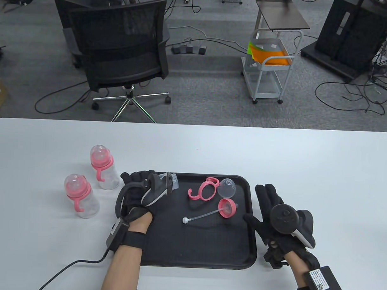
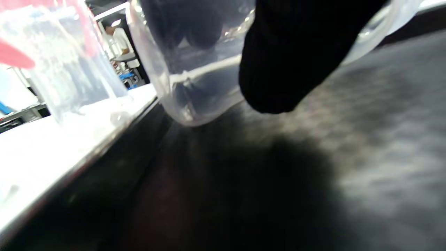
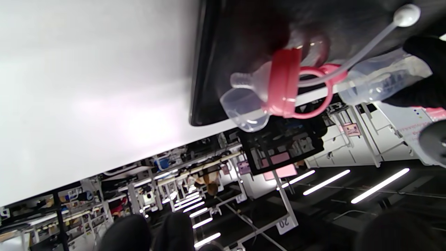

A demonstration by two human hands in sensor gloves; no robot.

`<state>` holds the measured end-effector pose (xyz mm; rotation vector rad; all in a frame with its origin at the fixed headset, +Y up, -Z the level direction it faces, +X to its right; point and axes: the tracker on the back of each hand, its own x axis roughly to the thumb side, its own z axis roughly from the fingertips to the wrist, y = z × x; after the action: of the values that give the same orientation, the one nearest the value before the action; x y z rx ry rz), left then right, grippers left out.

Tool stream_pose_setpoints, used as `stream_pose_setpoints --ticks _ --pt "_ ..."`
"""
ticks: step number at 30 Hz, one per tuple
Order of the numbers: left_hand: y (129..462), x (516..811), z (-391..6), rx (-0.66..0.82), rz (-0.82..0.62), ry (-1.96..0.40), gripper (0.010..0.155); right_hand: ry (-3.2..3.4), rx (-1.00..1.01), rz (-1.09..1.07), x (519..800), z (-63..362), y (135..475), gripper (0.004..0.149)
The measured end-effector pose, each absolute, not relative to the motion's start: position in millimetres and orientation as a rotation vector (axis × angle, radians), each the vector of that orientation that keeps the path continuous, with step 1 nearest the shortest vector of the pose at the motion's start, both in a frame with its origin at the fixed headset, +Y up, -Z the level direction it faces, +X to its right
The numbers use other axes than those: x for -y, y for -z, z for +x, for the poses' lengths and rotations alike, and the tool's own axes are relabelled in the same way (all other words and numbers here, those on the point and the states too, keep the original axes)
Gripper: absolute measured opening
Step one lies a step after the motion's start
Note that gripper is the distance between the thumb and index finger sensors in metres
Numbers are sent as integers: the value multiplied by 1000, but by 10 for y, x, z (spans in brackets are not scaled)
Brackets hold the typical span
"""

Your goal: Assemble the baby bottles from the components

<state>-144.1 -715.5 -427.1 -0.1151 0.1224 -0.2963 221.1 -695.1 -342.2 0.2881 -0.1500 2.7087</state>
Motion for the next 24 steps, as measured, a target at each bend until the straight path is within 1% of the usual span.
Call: stream_pose_setpoints --ticks 3,5,10,17,20,24 --pt "4080 6942 -1428 -72 -17 239 100 -2693 168 303 6930 2195 3397 94" --pt "3956 6816 -1422 -55 17 176 99 -2668 174 307 6912 2188 3380 94" --pt "3643 6576 -1380 18 109 -54 100 -2589 214 324 6849 2187 3337 94" --pt "3363 6460 -1282 117 209 -341 100 -2423 212 331 6808 2237 3314 95" --pt "3282 6467 -1258 190 255 -477 100 -2351 193 335 6807 2269 3329 96" --pt "3232 6525 -1265 267 258 -637 100 -2201 145 337 6830 2287 3346 97"
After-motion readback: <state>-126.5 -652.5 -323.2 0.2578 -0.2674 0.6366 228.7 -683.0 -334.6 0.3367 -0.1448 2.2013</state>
